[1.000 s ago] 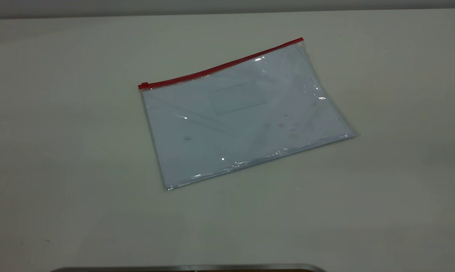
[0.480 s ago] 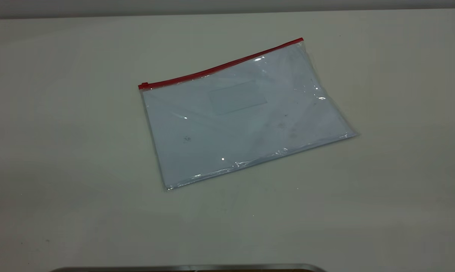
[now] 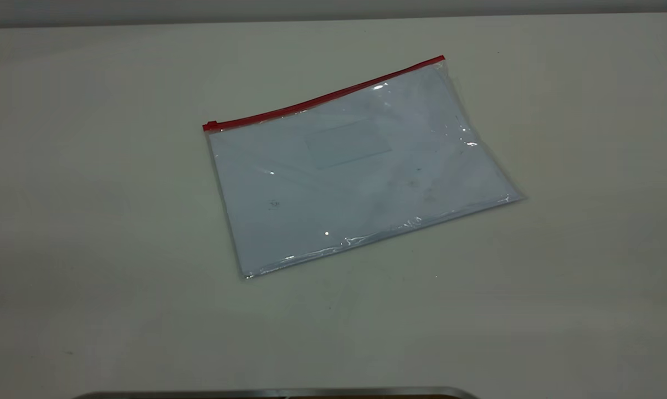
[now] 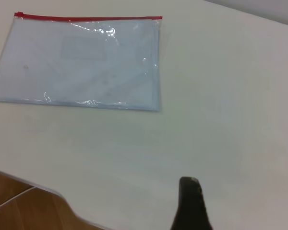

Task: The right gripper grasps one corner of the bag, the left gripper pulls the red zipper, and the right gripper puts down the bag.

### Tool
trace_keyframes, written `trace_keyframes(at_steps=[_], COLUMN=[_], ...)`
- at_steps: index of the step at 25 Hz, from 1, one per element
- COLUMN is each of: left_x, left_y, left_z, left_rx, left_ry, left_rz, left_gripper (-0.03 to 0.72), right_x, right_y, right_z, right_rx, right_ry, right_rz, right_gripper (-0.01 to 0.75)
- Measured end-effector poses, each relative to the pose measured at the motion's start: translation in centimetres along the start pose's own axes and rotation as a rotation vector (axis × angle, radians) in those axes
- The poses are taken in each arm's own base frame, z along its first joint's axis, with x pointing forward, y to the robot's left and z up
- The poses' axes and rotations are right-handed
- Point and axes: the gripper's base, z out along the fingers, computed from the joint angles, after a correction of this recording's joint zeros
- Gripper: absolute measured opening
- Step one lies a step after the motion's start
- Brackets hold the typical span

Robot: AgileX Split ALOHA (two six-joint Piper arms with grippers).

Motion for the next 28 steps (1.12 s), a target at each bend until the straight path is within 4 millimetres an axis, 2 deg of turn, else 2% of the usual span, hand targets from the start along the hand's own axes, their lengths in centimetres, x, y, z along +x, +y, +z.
trace_keyframes(at_steps=[16, 21, 28], left_x=[0.1, 1.1, 2.5], left_y=[0.1, -0.1, -0.6], left_z=[0.0, -0.9, -1.8], left_rx=[-0.028, -0.110, -0.138], left_ry=[-0.006, -0.108, -0.228], left_rz=[-0.020, -0.076, -0.080], left_gripper=[0.560, 0.560, 0.560], right_x=[0.0, 0.0, 0.0], right_y=[0.0, 0.0, 0.0], right_z=[0.0, 0.0, 0.0], right_rx=[0.000, 0.001, 0.001], right_ry=[-0.001, -0.001, -0.001], right_rz=[0.000, 0.000, 0.000], right_gripper=[0.589, 0.589, 0.589])
